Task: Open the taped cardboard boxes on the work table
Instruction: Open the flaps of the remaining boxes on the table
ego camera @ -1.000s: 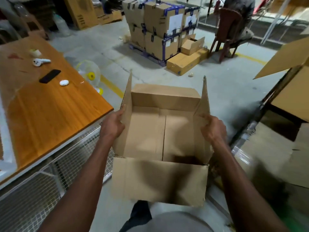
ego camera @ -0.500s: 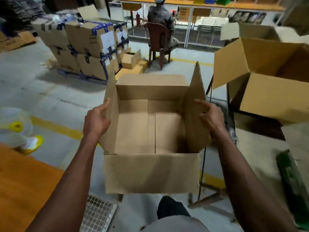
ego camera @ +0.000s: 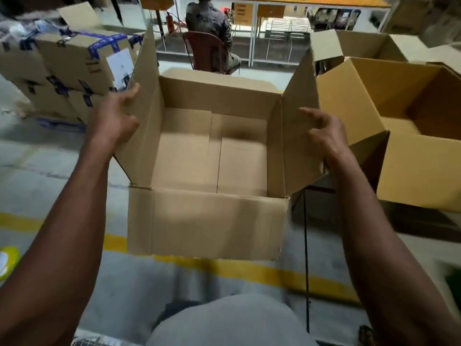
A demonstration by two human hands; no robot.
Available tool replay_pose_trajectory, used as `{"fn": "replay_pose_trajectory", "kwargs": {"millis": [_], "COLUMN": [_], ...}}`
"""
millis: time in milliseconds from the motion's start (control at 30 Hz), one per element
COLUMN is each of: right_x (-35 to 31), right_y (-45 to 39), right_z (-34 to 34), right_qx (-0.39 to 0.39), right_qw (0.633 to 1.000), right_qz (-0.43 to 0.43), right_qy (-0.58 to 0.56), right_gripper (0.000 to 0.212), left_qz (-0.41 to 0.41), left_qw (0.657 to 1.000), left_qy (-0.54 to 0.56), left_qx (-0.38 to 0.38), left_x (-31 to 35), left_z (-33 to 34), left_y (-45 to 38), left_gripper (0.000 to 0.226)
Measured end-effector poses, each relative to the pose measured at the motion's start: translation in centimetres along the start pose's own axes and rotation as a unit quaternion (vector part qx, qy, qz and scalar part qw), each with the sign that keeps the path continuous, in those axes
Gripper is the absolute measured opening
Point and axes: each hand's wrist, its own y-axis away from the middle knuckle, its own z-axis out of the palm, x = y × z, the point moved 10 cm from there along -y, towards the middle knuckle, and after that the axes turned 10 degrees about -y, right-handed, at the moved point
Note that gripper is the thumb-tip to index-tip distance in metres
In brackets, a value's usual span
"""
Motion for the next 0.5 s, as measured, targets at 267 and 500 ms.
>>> {"fn": "replay_pose_trajectory", "kwargs": {"millis": [267,500], "right_x": [-5.0,-10.7], "right_y": [-10.3,-17.0], "right_z": [1.2,0.8], "right_qx": [0.032,0.113], "right_qw": [0.999,0.993], "right_qz": [-0.017,-0.029], "right_qy": [-0.026,-0.015], "right_gripper": [0.062,0.064], "left_qz": [0.072,0.182], "left_qw": [0.997,0.982], "left_qy": [0.033,0.044], "left_qx": [0.005,0.014], "left_x": [5.2,11.0], "left_z": [-0.8,-2.9], "left_y": [-15.2,-32.1], "left_gripper": [0.078,0.077]}}
